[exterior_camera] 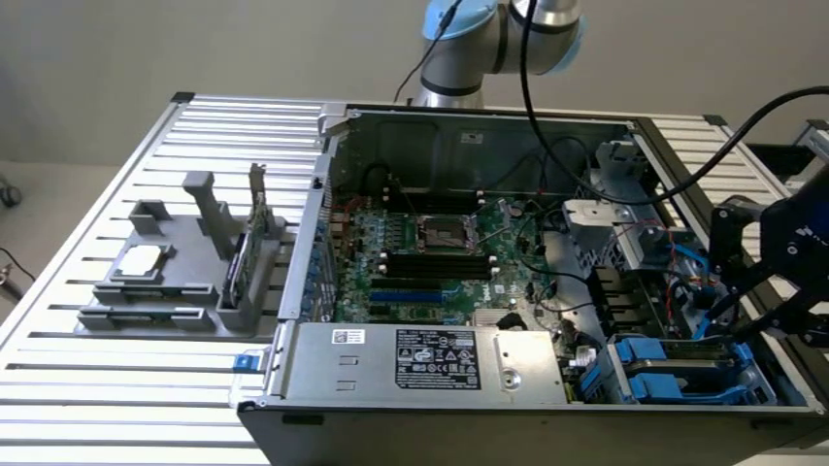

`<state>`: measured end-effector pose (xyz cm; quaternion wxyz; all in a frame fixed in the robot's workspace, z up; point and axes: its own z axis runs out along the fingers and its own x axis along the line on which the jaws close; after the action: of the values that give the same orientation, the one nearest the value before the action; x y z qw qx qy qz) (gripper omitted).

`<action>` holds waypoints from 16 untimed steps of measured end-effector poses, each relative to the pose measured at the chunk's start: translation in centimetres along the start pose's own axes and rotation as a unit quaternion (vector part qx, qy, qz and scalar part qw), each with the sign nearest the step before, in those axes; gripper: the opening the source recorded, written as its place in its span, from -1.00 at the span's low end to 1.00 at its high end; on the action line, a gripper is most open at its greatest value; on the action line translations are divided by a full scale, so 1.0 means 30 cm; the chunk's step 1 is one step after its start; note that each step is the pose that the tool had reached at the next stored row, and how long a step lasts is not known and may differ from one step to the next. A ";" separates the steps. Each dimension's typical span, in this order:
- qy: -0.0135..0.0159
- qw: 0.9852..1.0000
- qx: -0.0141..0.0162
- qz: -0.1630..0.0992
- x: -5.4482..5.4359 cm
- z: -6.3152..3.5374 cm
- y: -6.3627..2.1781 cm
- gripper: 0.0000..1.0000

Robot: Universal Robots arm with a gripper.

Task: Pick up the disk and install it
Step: 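Insert the first disk wire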

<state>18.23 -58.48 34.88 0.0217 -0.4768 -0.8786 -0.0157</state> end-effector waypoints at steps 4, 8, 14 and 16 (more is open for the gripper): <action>0.007 1.000 -0.002 0.001 -0.006 0.000 0.003 -0.37; 0.010 1.000 -0.003 0.001 -0.018 0.000 0.003 -0.37; 0.016 1.000 -0.003 0.003 -0.032 0.007 -0.001 -0.37; 0.019 1.000 -0.002 0.004 -0.034 0.009 0.000 -0.37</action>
<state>18.78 -59.30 34.55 0.0372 -0.4798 -0.8762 -0.0263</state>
